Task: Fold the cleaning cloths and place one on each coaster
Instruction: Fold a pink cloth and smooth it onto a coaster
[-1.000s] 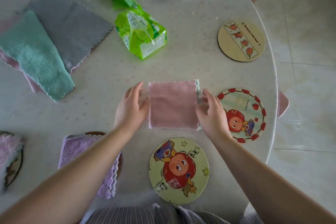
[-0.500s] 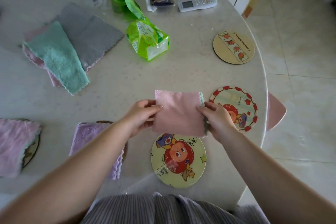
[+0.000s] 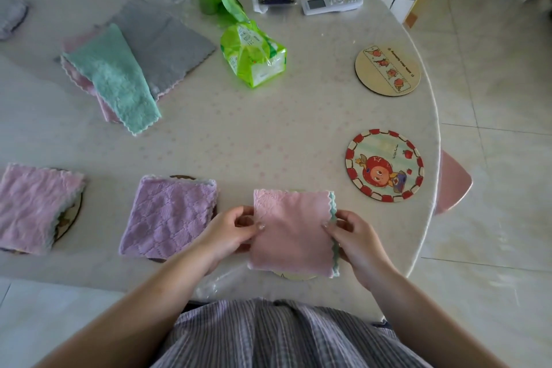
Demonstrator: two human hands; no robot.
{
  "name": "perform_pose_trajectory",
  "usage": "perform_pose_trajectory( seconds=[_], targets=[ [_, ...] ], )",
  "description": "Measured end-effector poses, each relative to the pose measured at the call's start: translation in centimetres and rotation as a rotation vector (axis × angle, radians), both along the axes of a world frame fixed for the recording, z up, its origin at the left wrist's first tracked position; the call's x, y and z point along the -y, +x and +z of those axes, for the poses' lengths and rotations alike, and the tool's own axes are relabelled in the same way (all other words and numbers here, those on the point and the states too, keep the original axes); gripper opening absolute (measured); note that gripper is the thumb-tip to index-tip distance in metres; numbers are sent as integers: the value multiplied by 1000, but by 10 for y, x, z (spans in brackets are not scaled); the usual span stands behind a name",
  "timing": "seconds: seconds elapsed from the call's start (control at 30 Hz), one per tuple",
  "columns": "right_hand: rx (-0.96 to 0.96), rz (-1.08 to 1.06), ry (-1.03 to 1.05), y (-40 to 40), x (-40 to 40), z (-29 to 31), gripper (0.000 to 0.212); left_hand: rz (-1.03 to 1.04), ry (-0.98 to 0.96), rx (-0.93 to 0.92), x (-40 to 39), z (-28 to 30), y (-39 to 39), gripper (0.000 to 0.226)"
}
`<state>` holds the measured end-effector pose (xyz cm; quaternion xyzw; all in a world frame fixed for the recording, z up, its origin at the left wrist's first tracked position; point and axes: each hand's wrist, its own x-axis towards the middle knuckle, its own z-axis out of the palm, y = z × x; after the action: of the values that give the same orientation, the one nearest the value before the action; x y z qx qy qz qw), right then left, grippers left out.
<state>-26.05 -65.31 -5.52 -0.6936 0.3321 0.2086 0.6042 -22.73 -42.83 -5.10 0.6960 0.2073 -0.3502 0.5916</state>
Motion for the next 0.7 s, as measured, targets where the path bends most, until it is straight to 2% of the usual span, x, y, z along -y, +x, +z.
perform_pose_trajectory(
  seconds=[0.13, 0.2, 0.3, 0.37, 0.43, 0.5, 0.57, 0.7],
  targets=[
    [11, 26, -91, -5, 2, -8, 22, -94, 29, 33, 1, -5, 0, 22],
    [24, 36, -162, -7, 2, -10, 28, -171, 117, 97, 1, -10, 1, 24],
    [163, 136, -403, -17, 1, -7, 46, -281, 418, 352, -3, -15, -2, 45],
    [343, 343, -610, -23, -3, -2, 60, -382, 549, 600, -4, -12, -8, 50],
    [449, 583, -730, -26, -10, -2, 68, -629, 634, 840, 0, -9, -15, 54],
    [456, 777, -807, -28, -16, -11, 69, -936, 729, 992, 4, -12, -20, 61],
    [426, 882, -898, -32, -19, -22, 66, -1160, 819, 1002, 2, -23, -23, 68],
    [351, 954, -982, -38, -16, -32, 70, -1246, 872, 939, -2, -38, -25, 71]
  ],
)
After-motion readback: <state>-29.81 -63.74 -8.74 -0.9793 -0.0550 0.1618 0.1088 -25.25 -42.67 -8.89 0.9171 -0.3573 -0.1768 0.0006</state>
